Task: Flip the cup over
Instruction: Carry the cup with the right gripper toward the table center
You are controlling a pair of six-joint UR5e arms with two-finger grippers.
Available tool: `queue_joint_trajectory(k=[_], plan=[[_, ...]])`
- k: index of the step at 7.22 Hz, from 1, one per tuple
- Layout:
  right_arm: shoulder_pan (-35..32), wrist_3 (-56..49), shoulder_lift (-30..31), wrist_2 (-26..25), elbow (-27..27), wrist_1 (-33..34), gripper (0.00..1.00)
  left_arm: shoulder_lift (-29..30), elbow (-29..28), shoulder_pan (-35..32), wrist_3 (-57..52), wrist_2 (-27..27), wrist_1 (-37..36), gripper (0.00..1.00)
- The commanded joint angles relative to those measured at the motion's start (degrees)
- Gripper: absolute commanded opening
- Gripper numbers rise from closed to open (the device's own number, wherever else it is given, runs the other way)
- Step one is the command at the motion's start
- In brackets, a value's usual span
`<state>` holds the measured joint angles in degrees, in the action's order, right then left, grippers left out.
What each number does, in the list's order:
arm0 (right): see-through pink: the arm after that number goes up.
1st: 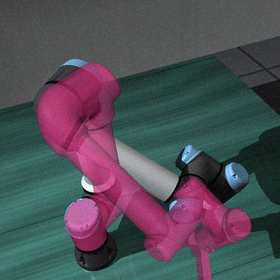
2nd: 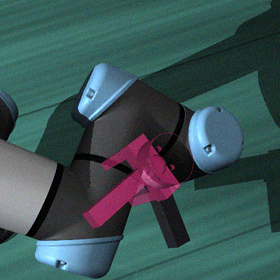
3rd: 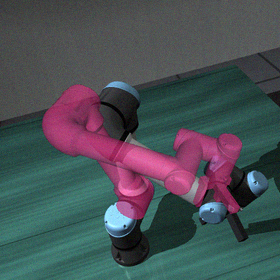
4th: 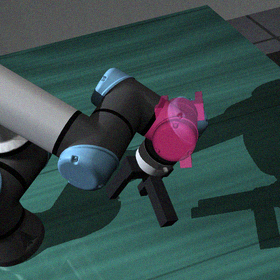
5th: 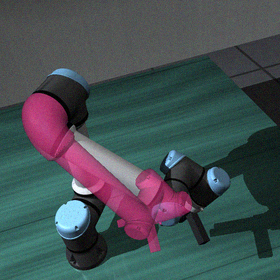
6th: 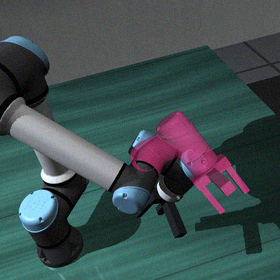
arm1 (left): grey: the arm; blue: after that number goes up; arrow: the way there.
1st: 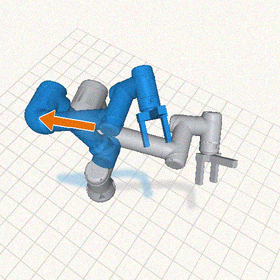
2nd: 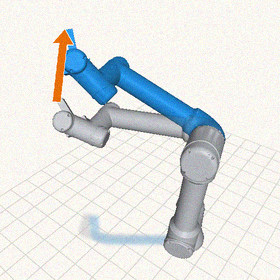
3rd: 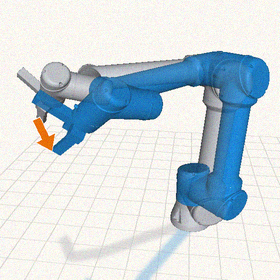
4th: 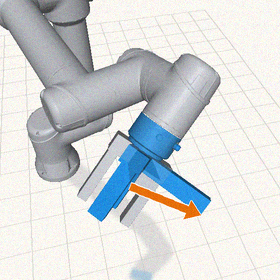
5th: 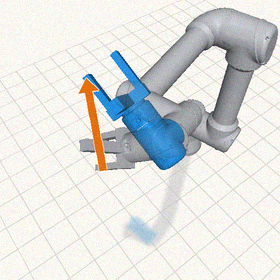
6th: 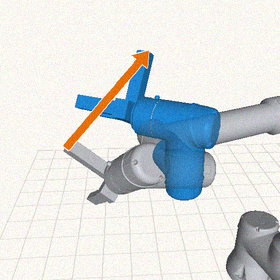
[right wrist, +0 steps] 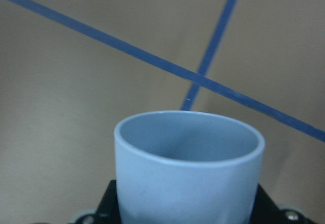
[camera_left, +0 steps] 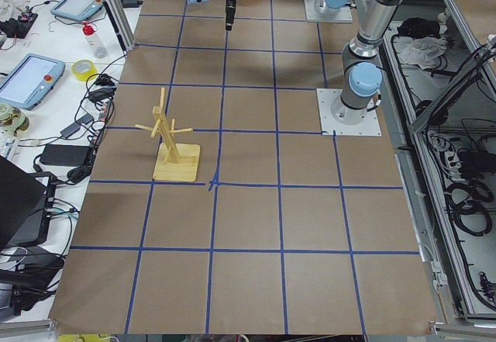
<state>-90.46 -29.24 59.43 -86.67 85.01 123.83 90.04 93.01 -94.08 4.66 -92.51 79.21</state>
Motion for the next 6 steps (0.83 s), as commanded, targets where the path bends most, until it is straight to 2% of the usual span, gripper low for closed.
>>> queue_joint_trajectory(k=[1,2,3,4,6], plan=[[-10.04,-9.37,0.86,-0.6,-0.1,0.88,0.6,-0.21,-0.02,0.04,-0.09,-0.04,0.07,1.0],[-13.22,-15.87,0.78,-0.96,-0.02,1.32,0.56,-0.21,-0.02,0.12,-0.09,-0.04,0.07,1.0],[-16.13,-28.21,-0.44,-0.7,0.94,6.46,0.6,-0.21,-0.02,0.12,-0.09,-0.04,-0.02,1.0],[-17.37,-37.29,-1.41,-0.78,0.95,8.42,0.6,-0.3,-0.02,0.12,-0.27,-0.04,0.07,1.0],[-20.18,-49.53,-3.44,-0.96,1.04,8.97,0.6,-0.39,-0.02,0.3,-0.45,-0.04,0.07,1.0]])
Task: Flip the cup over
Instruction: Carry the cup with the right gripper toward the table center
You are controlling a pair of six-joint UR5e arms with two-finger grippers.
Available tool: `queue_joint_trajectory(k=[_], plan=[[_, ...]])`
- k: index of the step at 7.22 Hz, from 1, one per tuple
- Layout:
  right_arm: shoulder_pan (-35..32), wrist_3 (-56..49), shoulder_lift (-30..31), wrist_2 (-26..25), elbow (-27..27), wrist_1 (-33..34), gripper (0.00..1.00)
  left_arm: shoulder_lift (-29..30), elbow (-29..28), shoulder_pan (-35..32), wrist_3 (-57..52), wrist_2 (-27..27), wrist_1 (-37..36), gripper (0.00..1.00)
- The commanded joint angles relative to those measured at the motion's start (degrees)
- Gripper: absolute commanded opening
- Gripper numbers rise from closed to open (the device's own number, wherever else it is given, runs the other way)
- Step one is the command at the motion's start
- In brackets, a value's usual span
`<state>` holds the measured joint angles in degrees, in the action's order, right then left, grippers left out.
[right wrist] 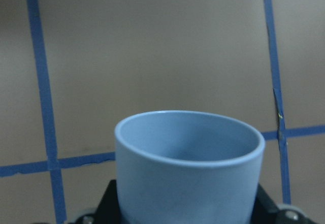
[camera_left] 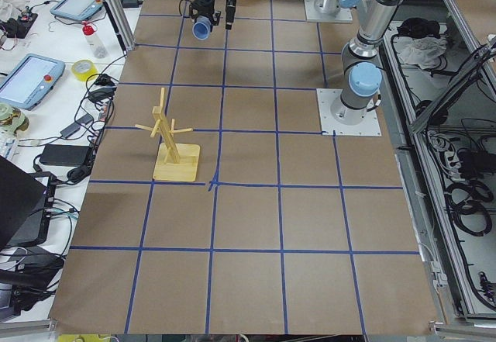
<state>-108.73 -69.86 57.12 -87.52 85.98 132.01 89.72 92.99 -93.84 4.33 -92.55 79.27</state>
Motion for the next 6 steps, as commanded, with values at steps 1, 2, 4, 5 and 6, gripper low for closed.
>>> queue_joint_trajectory(k=[1,2,4,5,6], plan=[[-2.96,-10.28,-1.14,-0.02,0.59,0.71,0.6,-0.07,0.09,0.06,-0.11,0.0,0.01,1.0],[-3.67,-9.25,-1.4,0.68,1.73,0.79,0.6,-0.07,0.0,0.14,-0.11,0.0,0.01,1.0],[-5.43,-5.38,-2.71,0.51,2.18,2.37,0.6,-0.07,0.09,0.14,-0.11,0.0,0.01,1.0],[-5.61,-5.2,-3.59,0.51,2.26,2.72,0.64,-0.07,0.09,0.14,-0.11,0.0,0.01,1.0],[-5.79,-5.2,-4.73,0.25,2.26,5.08,0.69,-0.07,0.09,0.14,-0.11,0.0,0.01,1.0]])
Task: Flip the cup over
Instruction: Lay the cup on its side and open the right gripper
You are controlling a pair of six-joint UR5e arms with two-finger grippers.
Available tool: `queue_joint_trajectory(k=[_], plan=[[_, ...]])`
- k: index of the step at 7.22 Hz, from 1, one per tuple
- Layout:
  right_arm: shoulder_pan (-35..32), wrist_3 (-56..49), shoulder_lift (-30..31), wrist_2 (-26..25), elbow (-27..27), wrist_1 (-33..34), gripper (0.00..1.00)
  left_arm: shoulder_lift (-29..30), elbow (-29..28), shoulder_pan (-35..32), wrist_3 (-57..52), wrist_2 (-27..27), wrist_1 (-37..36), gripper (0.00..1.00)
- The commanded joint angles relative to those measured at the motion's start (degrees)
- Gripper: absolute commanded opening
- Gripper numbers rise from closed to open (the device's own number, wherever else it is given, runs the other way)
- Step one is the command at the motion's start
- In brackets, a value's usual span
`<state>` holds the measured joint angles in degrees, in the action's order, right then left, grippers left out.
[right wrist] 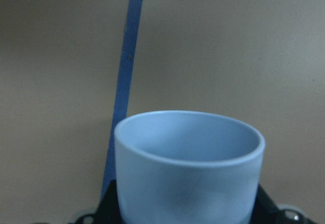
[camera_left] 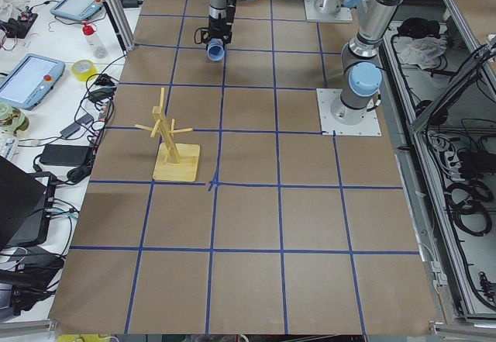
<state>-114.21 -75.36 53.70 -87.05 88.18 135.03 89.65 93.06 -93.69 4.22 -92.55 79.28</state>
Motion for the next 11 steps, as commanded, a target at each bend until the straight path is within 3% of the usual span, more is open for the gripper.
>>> queue_joint_trajectory(k=[1,2,5,9,11], plan=[[-0.48,0.3,-1.23,-0.05,0.07,2.25,0.81,0.0,0.01,0.0,0.0,0.0,0.0,1.0],[-0.57,1.87,-1.31,-0.31,0.07,2.16,1.0,0.0,0.01,0.0,0.0,0.0,0.0,1.0],[-0.39,1.97,3.22,-0.58,0.15,1.21,1.0,0.0,0.01,0.0,0.0,0.0,0.0,1.0],[3.72,10.1,16.75,-0.84,0.24,-13.1,1.0,-0.18,0.62,0.7,-0.44,1.05,-0.35,1.0],[11.08,10.76,26.85,-0.76,0.33,-26.15,1.0,-0.08,1.06,1.22,-1.57,6.38,-1.49,1.0]])
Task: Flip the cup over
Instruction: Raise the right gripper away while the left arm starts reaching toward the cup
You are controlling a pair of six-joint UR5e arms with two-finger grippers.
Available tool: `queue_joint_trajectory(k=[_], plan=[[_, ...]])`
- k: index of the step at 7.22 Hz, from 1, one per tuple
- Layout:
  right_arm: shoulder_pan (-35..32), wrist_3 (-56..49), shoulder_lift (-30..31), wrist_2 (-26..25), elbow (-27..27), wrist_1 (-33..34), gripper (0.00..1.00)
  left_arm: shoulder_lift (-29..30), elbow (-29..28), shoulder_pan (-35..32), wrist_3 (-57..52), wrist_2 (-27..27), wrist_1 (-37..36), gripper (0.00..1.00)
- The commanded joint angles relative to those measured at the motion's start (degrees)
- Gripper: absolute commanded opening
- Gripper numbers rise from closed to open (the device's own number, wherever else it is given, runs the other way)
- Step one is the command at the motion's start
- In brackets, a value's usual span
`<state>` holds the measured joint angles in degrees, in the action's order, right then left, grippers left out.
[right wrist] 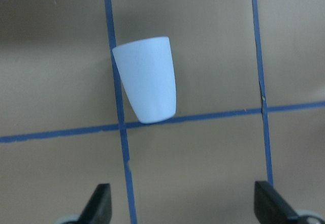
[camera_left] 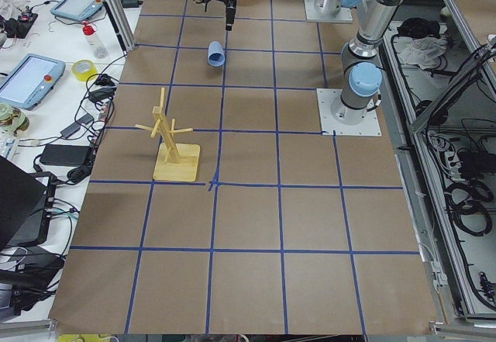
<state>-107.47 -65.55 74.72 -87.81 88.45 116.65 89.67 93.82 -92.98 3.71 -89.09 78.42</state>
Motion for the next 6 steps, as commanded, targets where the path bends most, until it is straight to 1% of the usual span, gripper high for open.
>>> queue_joint_trajectory(k=[1,2,3,4,5,6], plan=[[9.51,3.21,10.14,0.01,0.06,-13.24,1.0,1.28,0.74,3.39,-2.82,4.44,-0.46,1.0],[12.95,4.63,12.88,0.01,0.06,-15.9,1.0,1.99,3.1,6.37,-3.79,12.29,-0.98,1.0],[14.46,9.25,13.95,0.01,0.06,-17.76,1.0,2.52,5.56,10.32,-5.37,19.41,-4.12,1.0],[14.48,19.04,15.79,-0.16,0.06,-17.6,1.0,4.88,6.97,12.01,-5.12,25.14,-5.98,1.0],[14.39,32.45,16.24,-0.08,0.06,-17.86,1.0,8.47,7.25,12.29,-5.03,30.51,-10.0,1.0],[14.39,45.12,16.34,0.44,-0.2,-17.52,1.0,13.03,7.34,12.21,-4.42,33.52,-14.48,1.0]])
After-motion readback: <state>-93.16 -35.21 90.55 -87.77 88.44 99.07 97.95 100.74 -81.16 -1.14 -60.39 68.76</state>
